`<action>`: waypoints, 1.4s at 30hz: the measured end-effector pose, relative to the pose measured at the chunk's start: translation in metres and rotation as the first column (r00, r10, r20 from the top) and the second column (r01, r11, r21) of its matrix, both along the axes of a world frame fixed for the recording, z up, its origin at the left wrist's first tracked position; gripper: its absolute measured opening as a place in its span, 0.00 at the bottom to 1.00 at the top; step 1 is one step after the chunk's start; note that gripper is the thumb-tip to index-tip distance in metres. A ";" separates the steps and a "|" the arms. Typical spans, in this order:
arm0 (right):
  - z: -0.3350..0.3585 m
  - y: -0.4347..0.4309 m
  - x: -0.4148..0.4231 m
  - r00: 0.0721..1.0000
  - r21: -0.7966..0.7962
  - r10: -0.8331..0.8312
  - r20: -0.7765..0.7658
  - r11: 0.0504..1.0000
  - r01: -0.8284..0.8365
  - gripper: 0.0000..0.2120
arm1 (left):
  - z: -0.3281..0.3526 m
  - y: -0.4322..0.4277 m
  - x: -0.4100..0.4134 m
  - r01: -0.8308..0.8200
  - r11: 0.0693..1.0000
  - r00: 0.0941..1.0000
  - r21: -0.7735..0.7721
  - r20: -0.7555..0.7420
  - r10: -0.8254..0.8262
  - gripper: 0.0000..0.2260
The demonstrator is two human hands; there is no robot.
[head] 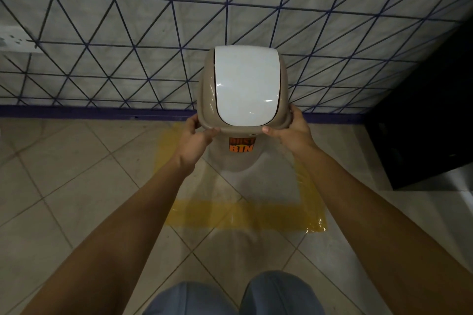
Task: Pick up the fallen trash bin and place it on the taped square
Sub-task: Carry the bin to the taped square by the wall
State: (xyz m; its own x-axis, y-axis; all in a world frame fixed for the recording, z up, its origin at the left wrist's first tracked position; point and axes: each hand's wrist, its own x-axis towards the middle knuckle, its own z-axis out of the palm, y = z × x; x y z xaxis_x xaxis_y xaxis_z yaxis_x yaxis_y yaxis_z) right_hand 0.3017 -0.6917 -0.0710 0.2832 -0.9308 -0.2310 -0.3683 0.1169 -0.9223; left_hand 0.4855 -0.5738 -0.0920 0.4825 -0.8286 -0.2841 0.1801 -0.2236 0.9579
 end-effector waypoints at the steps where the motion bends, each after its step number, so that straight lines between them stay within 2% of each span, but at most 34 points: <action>1: 0.000 -0.002 0.001 1.000 0.004 -0.015 -0.007 1.000 0.015 0.46 | 0.000 -0.003 0.000 0.000 1.000 1.000 0.004 0.002 0.000 0.26; 10: -0.001 -0.011 0.007 0.999 0.038 -0.044 -0.019 0.998 0.045 0.47 | 0.000 -0.013 0.008 0.011 0.998 0.997 0.061 0.071 -0.015 0.28; 16: 0.000 -0.010 0.008 0.999 0.038 -0.044 -0.013 0.998 0.044 0.47 | 0.006 -0.014 0.012 0.063 0.993 0.981 0.098 0.174 -0.080 0.27; 21: 0.000 -0.004 0.006 1.000 -0.043 -0.011 -0.005 0.999 0.011 0.44 | 0.013 -0.015 0.009 0.019 0.999 0.963 0.047 0.267 -0.031 0.34; 24: -0.001 -0.001 0.005 1.000 -0.046 -0.007 0.017 0.999 0.008 0.43 | 0.016 -0.015 0.008 -0.002 0.999 0.961 0.035 0.275 -0.008 0.37; 42: -0.001 -0.002 0.003 1.000 -0.044 -0.020 -0.015 0.999 0.019 0.42 | 0.020 -0.010 0.005 0.026 0.998 0.946 0.058 0.322 -0.044 0.35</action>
